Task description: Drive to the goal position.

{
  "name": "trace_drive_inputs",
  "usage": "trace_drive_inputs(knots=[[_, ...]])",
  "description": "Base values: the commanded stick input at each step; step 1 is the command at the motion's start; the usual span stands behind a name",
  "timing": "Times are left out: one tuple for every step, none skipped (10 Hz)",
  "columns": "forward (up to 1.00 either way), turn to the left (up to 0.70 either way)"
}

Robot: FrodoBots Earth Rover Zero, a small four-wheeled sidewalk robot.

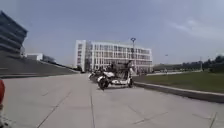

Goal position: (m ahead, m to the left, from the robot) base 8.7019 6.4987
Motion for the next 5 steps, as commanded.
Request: trace_drive_inputs(knots=[[0.7,-0.01],[0.7,0.02],[0.7,0.2],[0.7,0.34],[0.7,0.34]])
